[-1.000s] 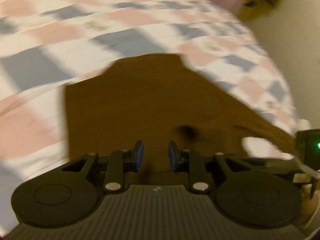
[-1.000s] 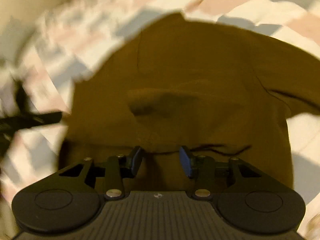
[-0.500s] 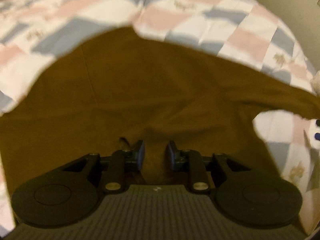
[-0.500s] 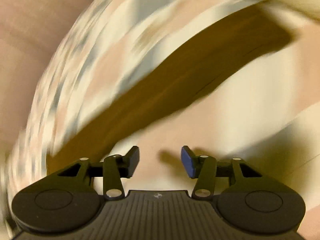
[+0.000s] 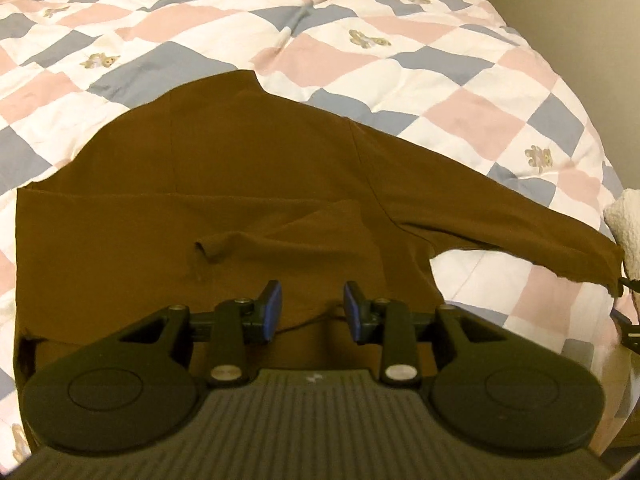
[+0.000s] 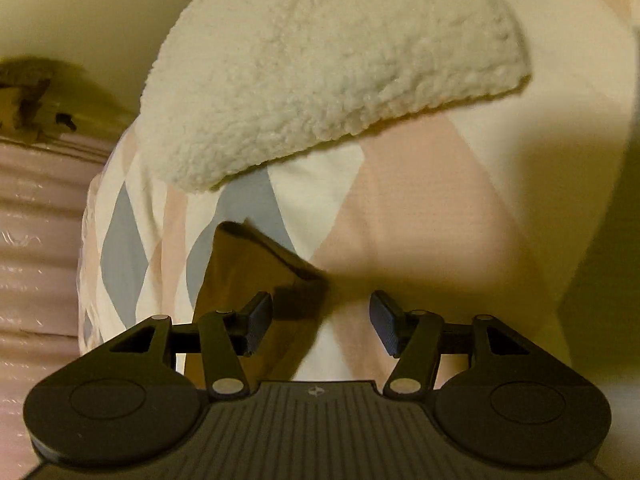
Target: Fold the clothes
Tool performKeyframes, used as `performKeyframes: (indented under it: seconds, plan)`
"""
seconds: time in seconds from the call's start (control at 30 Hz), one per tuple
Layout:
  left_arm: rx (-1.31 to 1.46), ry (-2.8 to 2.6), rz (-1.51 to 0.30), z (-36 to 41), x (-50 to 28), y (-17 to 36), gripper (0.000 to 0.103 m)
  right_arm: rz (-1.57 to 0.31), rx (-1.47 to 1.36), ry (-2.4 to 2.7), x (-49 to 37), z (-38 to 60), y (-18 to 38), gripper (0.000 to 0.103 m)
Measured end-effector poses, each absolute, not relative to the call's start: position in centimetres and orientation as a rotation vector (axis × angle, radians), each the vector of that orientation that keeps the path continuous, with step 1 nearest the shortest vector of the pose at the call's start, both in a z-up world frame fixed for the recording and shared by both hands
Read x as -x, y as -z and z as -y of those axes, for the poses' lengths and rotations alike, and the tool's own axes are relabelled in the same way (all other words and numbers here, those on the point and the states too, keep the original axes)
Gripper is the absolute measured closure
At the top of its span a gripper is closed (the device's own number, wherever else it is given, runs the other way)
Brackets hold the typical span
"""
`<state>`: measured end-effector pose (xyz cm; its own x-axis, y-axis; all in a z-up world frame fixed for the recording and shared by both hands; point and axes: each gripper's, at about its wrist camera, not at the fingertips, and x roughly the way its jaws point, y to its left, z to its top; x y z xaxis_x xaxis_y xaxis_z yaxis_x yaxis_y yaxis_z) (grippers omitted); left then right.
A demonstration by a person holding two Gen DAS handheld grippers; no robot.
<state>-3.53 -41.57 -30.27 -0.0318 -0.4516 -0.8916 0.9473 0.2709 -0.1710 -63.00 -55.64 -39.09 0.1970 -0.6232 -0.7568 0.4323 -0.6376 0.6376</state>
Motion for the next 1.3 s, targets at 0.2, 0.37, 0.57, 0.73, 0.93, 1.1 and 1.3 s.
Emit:
performKeyframes:
  seconds: [0.2,0.37,0.57,0.73,0.93,1.1,1.3]
  plan:
    - [-0.552,1.173,-1.081,40.3,1.3,29.5,0.074,-0.147,-1.305,1.601,59.1,58.8,33.2,0.093]
    - [-0.467,1.104,-1.088,37.5,-3.6,28.5,0.074,-0.286,-0.897,1.476,49.4,60.0,24.4,0.093]
    - [-0.358,1.035,-1.142,32.7,-11.5,29.0,0.074,-0.345,-0.633,1.063,28.2,56.6,17.6,0.093]
    - [-0.317,0.996,-1.149,27.6,-19.0,28.7,0.074,-0.365,-0.585,0.709,10.4,49.0,17.1,0.093]
    - [-0.321,0.928,-1.157,21.5,-27.2,30.6,0.074,-0.519,-0.59,0.425,-4.7,38.5,22.5,0.086]
    - [-0.324,0.896,-1.26,18.8,-29.8,34.3,0.074,-0.855,-0.721,0.436,-7.9,34.8,29.9,0.058]
    - [0.016,0.98,-1.417,19.3,-30.7,35.4,0.064,-0.831,-0.905,0.606,-0.1,38.2,31.0,0.047]
